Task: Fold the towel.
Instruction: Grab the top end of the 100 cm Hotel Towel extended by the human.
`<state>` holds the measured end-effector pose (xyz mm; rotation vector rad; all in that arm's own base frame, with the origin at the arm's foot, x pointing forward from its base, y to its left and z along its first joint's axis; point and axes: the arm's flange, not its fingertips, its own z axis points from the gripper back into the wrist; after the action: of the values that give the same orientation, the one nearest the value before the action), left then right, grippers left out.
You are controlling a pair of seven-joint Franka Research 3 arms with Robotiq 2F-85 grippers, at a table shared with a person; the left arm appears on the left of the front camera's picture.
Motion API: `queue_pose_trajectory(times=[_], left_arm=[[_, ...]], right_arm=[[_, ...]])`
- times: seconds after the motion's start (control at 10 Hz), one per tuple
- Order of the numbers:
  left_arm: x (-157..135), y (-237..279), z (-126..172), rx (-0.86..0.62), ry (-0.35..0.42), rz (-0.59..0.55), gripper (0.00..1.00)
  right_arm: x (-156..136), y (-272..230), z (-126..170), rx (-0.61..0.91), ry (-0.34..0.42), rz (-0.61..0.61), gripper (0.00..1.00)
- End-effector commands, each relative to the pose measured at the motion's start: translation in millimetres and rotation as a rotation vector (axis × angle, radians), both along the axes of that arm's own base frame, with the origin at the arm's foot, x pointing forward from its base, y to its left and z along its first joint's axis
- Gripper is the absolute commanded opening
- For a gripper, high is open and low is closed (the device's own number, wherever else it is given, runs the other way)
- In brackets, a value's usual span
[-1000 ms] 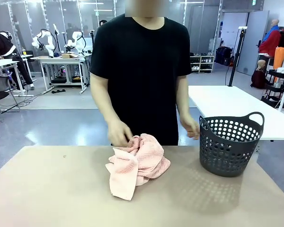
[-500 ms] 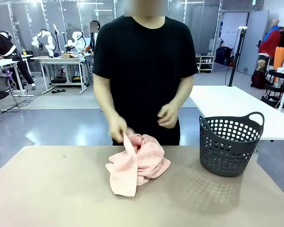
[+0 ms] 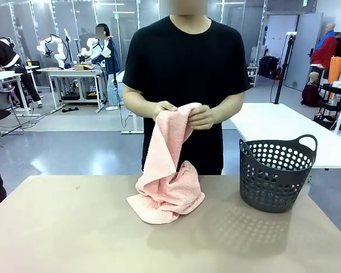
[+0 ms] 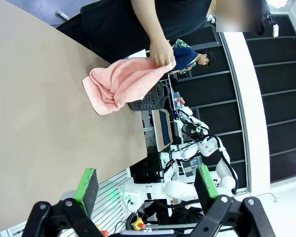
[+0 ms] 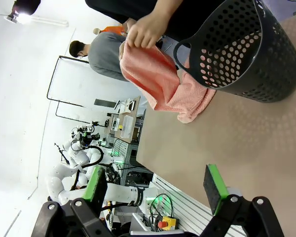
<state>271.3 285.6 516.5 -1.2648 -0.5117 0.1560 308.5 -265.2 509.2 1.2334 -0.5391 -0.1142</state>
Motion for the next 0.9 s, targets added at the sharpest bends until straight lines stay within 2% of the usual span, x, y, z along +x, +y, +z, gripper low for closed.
queue_pose_trajectory(times=[0.0,0.8], left_arm=[[-2.0,-0.3,0.8,-0.007,-0.022,-0.010,1.00],[-2.0,-0.3,0.8,-0.007,-0.022,-0.010,1.00]], right_arm=[[-0.7,-1.5,3.0,-0.001,-0.003,0.005,1.00],[-0.7,-1.5,3.0,-0.001,-0.003,0.005,1.00]])
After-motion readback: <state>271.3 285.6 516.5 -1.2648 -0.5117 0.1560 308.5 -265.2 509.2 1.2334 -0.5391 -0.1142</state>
